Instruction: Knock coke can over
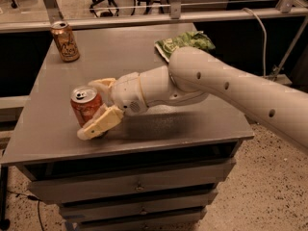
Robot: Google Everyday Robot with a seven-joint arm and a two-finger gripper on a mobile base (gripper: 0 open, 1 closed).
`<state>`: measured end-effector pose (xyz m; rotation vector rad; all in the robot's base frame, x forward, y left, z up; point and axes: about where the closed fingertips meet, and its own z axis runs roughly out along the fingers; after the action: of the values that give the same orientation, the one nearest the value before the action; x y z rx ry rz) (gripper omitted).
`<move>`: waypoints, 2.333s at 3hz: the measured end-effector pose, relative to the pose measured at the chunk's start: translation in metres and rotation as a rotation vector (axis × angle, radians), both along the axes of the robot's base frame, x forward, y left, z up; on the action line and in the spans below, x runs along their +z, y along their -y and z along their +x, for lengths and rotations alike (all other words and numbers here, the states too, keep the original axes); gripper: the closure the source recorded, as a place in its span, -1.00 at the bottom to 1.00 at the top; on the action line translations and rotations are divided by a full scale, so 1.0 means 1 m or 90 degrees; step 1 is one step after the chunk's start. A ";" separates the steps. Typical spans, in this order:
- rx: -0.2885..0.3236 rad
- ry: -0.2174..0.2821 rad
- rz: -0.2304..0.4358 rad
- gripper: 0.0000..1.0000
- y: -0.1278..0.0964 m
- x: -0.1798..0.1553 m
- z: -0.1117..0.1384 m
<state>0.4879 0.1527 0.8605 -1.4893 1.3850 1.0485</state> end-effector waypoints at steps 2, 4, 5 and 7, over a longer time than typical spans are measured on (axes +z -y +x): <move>-0.026 -0.001 0.049 0.28 0.006 0.013 0.000; -0.108 0.061 -0.091 1.00 0.117 0.065 0.019; -0.130 0.071 -0.227 1.00 0.176 0.081 0.025; -0.050 0.052 -0.526 1.00 0.231 0.047 0.014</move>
Offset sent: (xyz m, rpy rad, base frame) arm 0.0065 -0.0349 0.0330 0.0958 -0.0325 -0.1056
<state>0.5019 -0.0783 0.9070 -1.9890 1.9156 0.3436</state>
